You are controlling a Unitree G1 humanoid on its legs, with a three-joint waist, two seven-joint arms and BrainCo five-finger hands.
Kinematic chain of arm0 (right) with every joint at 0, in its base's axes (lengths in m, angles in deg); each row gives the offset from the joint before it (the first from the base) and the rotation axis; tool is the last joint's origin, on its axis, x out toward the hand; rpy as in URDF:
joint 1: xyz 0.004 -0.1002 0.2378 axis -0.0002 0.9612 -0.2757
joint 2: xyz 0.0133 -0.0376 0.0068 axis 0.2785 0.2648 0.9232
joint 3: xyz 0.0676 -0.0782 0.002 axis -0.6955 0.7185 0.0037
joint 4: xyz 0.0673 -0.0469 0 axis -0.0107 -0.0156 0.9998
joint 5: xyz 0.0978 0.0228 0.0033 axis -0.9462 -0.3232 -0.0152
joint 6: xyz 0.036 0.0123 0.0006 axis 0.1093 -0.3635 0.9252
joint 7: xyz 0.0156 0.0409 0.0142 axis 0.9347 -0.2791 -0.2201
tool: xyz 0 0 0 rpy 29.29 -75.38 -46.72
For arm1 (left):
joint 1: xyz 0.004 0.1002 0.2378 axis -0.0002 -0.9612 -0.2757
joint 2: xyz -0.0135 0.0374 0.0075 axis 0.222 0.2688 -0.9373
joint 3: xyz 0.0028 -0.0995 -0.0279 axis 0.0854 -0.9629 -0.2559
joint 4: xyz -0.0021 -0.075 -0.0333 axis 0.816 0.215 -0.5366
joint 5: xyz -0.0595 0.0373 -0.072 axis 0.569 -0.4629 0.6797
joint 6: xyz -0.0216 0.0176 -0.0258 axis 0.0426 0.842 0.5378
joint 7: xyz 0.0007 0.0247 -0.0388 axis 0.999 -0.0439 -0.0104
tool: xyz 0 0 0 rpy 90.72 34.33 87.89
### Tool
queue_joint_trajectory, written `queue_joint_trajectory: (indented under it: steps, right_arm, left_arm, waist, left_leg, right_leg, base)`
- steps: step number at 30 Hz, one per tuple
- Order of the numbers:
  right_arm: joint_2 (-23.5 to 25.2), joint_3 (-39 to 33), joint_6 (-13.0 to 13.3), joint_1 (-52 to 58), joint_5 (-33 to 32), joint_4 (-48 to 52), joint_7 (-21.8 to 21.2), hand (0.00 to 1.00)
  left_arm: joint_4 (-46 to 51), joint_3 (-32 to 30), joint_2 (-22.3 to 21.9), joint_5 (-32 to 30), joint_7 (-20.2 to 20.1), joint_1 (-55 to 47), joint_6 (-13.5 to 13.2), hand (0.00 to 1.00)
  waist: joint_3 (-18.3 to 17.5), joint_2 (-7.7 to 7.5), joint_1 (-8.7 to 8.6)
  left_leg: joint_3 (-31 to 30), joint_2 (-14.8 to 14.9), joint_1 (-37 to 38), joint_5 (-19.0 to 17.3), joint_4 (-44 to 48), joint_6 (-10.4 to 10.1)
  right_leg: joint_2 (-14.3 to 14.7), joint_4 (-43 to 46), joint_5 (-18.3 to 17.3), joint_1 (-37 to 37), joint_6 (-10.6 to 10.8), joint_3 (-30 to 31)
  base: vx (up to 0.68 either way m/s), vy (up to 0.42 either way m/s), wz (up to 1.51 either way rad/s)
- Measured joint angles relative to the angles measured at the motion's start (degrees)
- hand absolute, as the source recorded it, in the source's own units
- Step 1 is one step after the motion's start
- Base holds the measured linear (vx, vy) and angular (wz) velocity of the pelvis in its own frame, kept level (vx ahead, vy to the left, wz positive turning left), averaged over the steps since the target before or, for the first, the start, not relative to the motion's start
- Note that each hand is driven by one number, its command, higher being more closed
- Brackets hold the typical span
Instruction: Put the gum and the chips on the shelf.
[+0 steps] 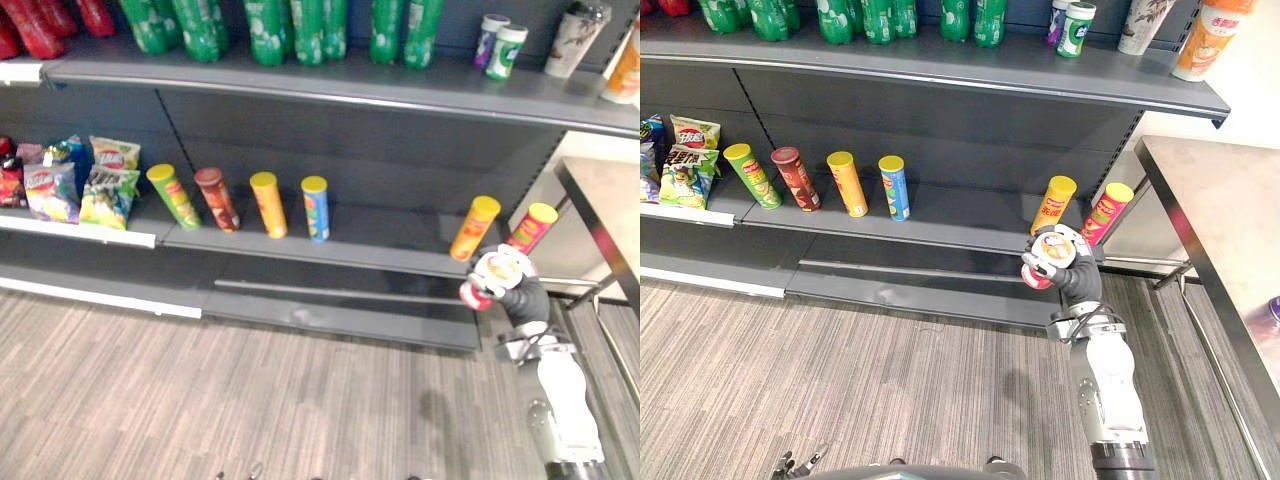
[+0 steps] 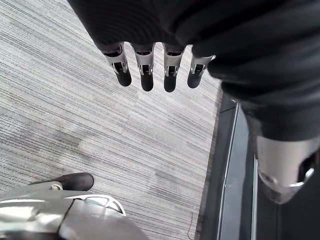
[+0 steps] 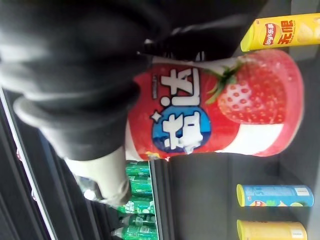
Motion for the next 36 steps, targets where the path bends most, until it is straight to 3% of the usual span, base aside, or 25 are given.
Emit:
queue_joint_trajectory:
  steps: [8,11,13,16,17,18,19,20,22,23,24,25,26,27,28,29,31,33,36]
  right_arm:
    - [0.02,-2.28,0.63,0.09,-0.02,-0.18,2.28,1.0]
    - [-0.07,-2.25,0.82,0.17,-0.05,-0.2,2.31,1.0]
    - [-0.33,-1.98,0.86,0.18,-0.06,-0.2,2.15,1.0]
    - [-1.36,-1.97,1.04,0.04,-0.05,-0.28,1.79,1.0]
    - [-1.27,-2.01,1.08,0.06,-0.05,-0.28,1.71,1.0]
    - [-1.01,-2.0,1.17,0.08,-0.05,-0.29,1.62,1.0]
    - [-0.64,-1.83,1.33,0.18,-0.01,-0.33,1.61,1.0]
    - [-0.3,-1.49,1.69,0.14,0.01,-0.39,1.77,1.0]
    - [-0.18,-1.45,2.37,0.13,0.06,-0.46,2.11,1.0]
    - [-0.13,-0.82,2.64,0.09,0.09,-1.06,2.26,1.0]
    - [-0.14,-0.41,2.94,0.07,0.1,-1.4,2.29,1.0]
    - [-0.15,0.75,3.48,0.07,0.1,-2.35,2.33,1.0]
    - [-0.14,0.89,3.48,0.09,0.1,-2.45,2.3,1.0]
    - [-0.23,1.12,3.56,0.12,0.07,-2.51,2.18,1.0]
    - [-0.92,0.95,4.12,0.16,-0.01,-2.48,2.08,1.0]
    - [-1.32,0.73,4.73,0.21,0.0,-2.6,2.0,1.0]
    - [0.0,0.82,5.36,1.37,-0.04,-2.63,2.03,1.0]
    - [0.02,0.55,5.44,1.49,-0.07,-2.03,2.14,1.0]
    - [0.06,0.52,5.44,1.97,-0.12,-1.47,2.26,1.0]
  left_arm:
    - [0.02,0.0,0.13,-1.67,0.09,0.27,0.72,0.0]
    - [0.0,-0.04,0.26,-1.67,0.36,0.73,0.96,0.0]
    - [-0.18,-0.05,0.07,-1.69,0.36,0.72,0.96,0.0]
    - [-1.64,-0.73,-1.4,-1.7,0.33,0.34,0.63,0.0]
    - [-1.89,-1.07,-1.96,-1.71,0.35,-0.01,0.64,0.0]
    - [-2.18,-1.94,-2.49,-1.69,0.5,-0.36,0.62,0.0]
    - [-2.23,-2.46,-2.55,-1.67,0.69,-0.67,0.54,0.0]
    - [-2.27,-1.99,-2.39,-1.69,0.71,-0.97,0.41,0.0]
    - [-2.31,-1.65,-2.63,-1.73,0.74,-1.06,-0.2,0.0]
    - [-2.86,-1.08,-2.65,-1.75,0.86,-1.26,-1.38,0.0]
    - [-3.21,-1.03,-2.66,-1.65,1.05,-1.24,-1.49,0.0]
    - [-3.96,-0.83,-2.75,-1.64,1.36,-1.41,-1.49,0.0]
    - [-4.02,-0.78,-2.8,-1.64,1.37,-1.5,-1.49,0.0]
    - [-4.2,-0.51,-3.24,-1.66,1.45,-2.17,-1.5,0.0]
    - [-4.38,0.18,-3.98,-1.64,1.65,-3.09,-1.47,0.0]
    - [-4.44,0.66,-4.25,-1.65,1.65,-3.42,-1.47,0.0]
    - [-4.46,0.78,-0.59,-1.52,1.5,-2.2,-1.44,0.0]
    - [-4.43,0.83,-0.08,-1.53,1.38,-0.45,-1.4,0.0]
    - [-3.68,1.78,0.99,-0.93,1.22,1.89,-1.05,0.0]
  waist:
    - [0.01,0.01,-0.21]
    - [0.4,0.09,-0.42]
    - [0.7,2.04,-0.45]
    - [1.26,2.88,-1.13]
    - [1.38,3.05,-1.16]
    - [1.7,2.88,-1.19]
    - [3.08,1.72,-0.79]
    - [3.18,1.7,-0.84]
    - [3.37,1.99,-0.75]
    - [3.43,1.92,-0.61]
    - [3.44,1.9,-0.52]
    - [3.45,1.93,-0.52]
    - [3.45,1.93,-0.5]
    - [3.51,2.35,-0.35]
    - [3.3,3.66,-0.36]
    - [3.08,4.27,-0.4]
    - [2.73,0.13,-1.64]
    - [3.15,-0.78,-1.97]
    - [3.12,-0.74,-1.96]
  left_leg:
    - [-0.02,0.37,0.15,-0.77,0.7,-0.55]
    - [-0.02,2.33,-4.6,-6.82,11.9,-0.67]
    - [0.23,6.94,-8.92,-11.61,25.27,-0.58]
    - [-1.81,12.33,-17.4,-8.33,44.01,-0.11]
    - [-2.59,12.69,-18.01,-7.15,45.77,-0.31]
    - [-3.09,13.35,-18.92,-4.75,48.5,-0.47]
    - [-3.32,13.35,-19.74,-3.67,50.23,-1.16]
    - [-4.61,12.28,-19.45,-6.28,46.08,-2.33]
    - [-6.34,11.76,-19.47,-7.02,40.79,-3.06]
    - [-9.29,11.16,-19.47,-6.13,31.73,-4.11]
    - [-10.4,10.99,-19.45,-5.27,28.64,-4.89]
    - [-12.83,10.53,-19.19,-2.22,22.31,-6.29]
    - [-13.06,10.5,-18.89,-1.46,21.39,-6.23]
    - [-14.1,10.25,-17.54,1.75,18.48,-6.26]
    - [-14.01,10.27,-16.15,4.2,18.13,-6.25]
    - [-13.72,10.26,-15.69,2.68,18.3,-6.73]
    - [-10.39,6.26,-15.53,-1.24,20.69,-4.89]
    - [-9.26,4.95,-15.62,-2.33,21.6,-3.69]
    - [-8.99,3.92,-15.15,-3.7,22.11,-2.41]
  right_leg:
    - [-0.62,4.43,-2.11,-1.41,-1.26,-1.57]
    - [-1.7,11.07,-6.65,-4.07,-1.47,-1.78]
    - [-0.64,13.89,-10.13,-4.8,-2.63,-1.2]
    - [0.58,16.98,-12.41,-6.36,-3.58,0.55]
    - [0.79,17.0,-12.57,-6.2,-3.78,1.21]
    - [0.95,16.8,-12.7,-5.6,-4.17,2.48]
    - [0.47,16.24,-12.87,-4.24,-4.43,3.63]
    - [0.14,15.89,-13.03,-3.64,-4.65,4.95]
    - [0.14,15.07,-13.04,-2.83,-4.67,6.15]
    - [0.03,14.24,-13.11,-1.83,-4.56,8.05]
    - [0.0,14.23,-13.35,-1.6,-4.38,8.78]
    - [-0.18,14.68,-14.21,-1.06,-3.53,10.47]
    - [-0.2,14.82,-14.49,-1.07,-3.12,10.84]
    - [-0.26,15.82,-15.78,-0.68,-1.98,13.0]
    - [0.12,16.85,-17.1,-0.11,-0.58,14.95]
    - [0.23,17.63,-17.77,-0.11,0.39,15.73]
    - [-5.15,16.95,-17.37,0.09,2.42,16.2]
    - [-6.83,15.67,-15.18,0.55,3.66,15.95]
    - [-8.05,15.48,-10.36,0.65,3.61,14.45]
  base:
    - [0.0,-0.004,0.0]
    - [-0.01,-0.085,-0.05]
    - [0.01,-0.087,-0.09]
    - [0.01,-0.105,-0.25]
    - [0.09,-0.102,-0.49]
    - [0.13,-0.072,-0.51]
    - [0.15,-0.093,-0.6]
    - [0.13,-0.072,-0.53]
    - [0.14,-0.006,-0.49]
    - [0.17,0.05,-0.58]
    - [0.26,0.145,-0.78]
    - [0.18,0.126,-0.53]
    - [0.3,0.274,-0.77]
    - [0.28,0.329,-0.84]
    - [0.34,0.416,-0.95]
    - [0.24,0.299,-0.66]
    - [0.26,0.278,-0.33]
    - [0.26,0.285,-0.18]
    - [0.19,0.219,-0.02]
